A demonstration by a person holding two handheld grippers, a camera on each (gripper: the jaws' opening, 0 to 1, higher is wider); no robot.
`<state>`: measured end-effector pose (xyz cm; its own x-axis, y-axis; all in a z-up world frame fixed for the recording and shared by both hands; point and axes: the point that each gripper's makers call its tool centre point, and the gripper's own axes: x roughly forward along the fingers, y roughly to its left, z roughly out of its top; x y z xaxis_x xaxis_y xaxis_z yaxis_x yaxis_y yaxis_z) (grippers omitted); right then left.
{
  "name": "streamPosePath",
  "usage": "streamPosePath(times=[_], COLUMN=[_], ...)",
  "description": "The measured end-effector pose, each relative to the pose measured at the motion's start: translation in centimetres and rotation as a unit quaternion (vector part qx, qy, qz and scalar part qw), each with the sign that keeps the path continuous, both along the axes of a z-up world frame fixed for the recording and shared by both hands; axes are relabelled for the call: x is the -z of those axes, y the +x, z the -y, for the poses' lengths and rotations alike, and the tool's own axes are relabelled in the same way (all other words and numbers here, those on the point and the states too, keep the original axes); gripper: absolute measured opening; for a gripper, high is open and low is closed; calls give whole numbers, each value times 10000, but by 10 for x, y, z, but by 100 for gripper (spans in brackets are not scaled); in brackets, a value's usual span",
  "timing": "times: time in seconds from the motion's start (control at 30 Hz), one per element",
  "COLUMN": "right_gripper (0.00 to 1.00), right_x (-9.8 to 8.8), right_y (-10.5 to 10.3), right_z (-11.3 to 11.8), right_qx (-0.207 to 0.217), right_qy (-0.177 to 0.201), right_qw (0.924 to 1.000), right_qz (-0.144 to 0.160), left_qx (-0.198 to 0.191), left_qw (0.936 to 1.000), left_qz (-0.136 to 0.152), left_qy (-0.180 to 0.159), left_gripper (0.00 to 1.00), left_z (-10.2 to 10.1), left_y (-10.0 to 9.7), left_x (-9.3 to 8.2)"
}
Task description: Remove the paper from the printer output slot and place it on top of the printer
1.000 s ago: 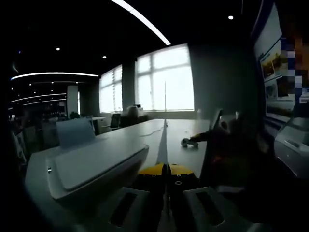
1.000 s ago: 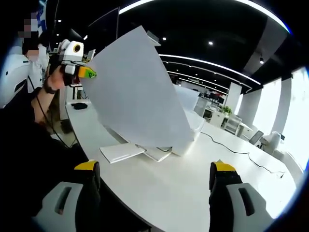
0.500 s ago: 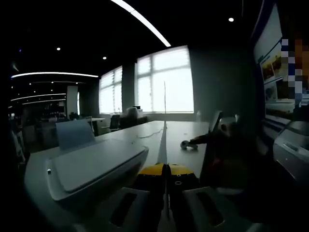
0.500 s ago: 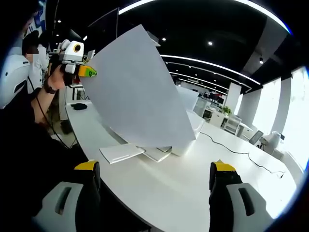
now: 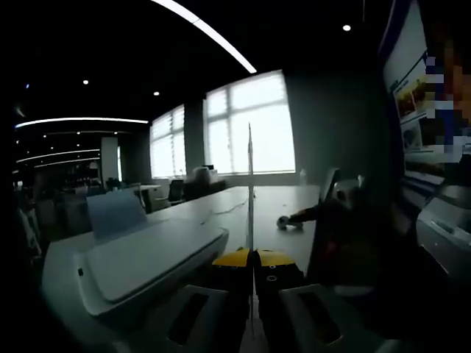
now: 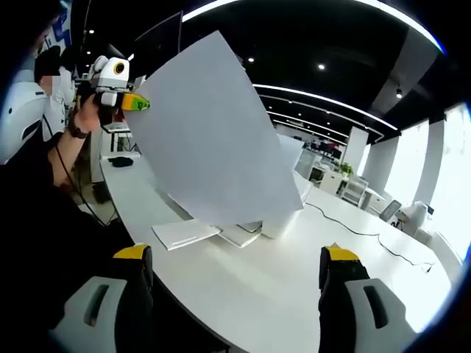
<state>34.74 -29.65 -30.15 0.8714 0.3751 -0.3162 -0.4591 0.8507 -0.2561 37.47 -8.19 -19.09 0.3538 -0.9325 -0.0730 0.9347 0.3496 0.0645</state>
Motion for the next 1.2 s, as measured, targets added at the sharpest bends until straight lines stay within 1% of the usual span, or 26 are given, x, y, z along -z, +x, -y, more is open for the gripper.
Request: streamPosePath(times=[0.37,0.43,0.53,0.73,1.2], right_gripper=[89,89,89,89,89], right_x=[1,1,1,4,3], right_y=[0,0,0,0,0], right_z=[-1,-1,0,2,0], right_qx=[-1,-2,-2,2,9], right_qy=[-8,-4,2,1,11], right_qw=[10000,10000,10000,10000,10000], right_qz=[-4,0,-2,-32,-20], left_qx=[13,21,89,126,171], left_qw=[10000,10000,9999,9999,9998], left_qz=[81,76,-49,-33,20], left_qy=[3,6,-46,-59,-73], left_gripper=[5,5,5,5,5], left_z=[0,1,2,4,7], left_y=[-2,-2,-4,-5,-6], left_x=[-7,-7,-8,-10,-15])
